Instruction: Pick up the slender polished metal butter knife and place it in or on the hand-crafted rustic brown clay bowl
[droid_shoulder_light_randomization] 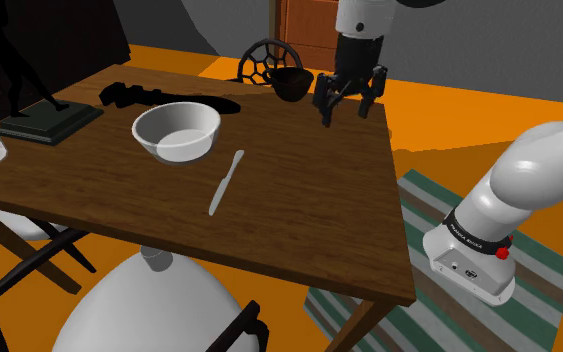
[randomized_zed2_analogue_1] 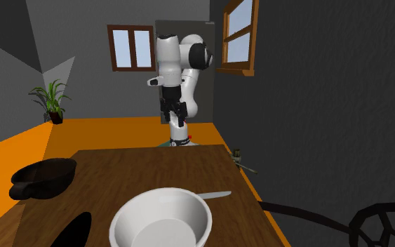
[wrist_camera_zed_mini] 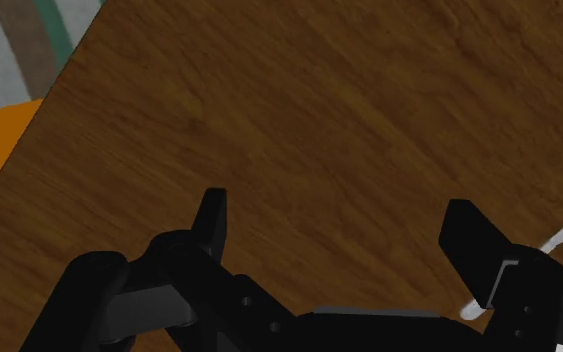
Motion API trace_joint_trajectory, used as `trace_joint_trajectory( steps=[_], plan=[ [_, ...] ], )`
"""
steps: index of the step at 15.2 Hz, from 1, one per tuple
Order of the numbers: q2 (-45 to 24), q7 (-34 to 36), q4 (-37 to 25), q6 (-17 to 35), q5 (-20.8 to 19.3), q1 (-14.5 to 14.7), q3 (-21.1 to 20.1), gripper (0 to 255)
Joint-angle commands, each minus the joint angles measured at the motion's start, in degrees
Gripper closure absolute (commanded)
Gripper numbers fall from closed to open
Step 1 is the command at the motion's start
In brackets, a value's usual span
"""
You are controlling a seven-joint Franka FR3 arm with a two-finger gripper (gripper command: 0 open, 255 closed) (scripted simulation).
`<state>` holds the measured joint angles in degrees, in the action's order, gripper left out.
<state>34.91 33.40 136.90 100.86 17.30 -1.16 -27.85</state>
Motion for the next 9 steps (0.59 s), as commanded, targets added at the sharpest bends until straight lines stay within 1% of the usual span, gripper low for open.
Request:
trace_joint_trajectory(
  steps=[1, 5, 7, 9],
  plan=[
    [-2.76, 4.92, -0.77, 2.83, 1.27, -0.67, -3.03, 0],
    [-10.13, 14.50, -3.67, 8.79, 1.74, -2.97, -9.26, 0],
    [-14.45, 19.64, -5.58, 11.79, 0.90, -4.41, -12.45, 0],
    [-19.24, 25.18, -7.79, 14.75, -0.90, -5.96, -15.62, 0]
  ],
)
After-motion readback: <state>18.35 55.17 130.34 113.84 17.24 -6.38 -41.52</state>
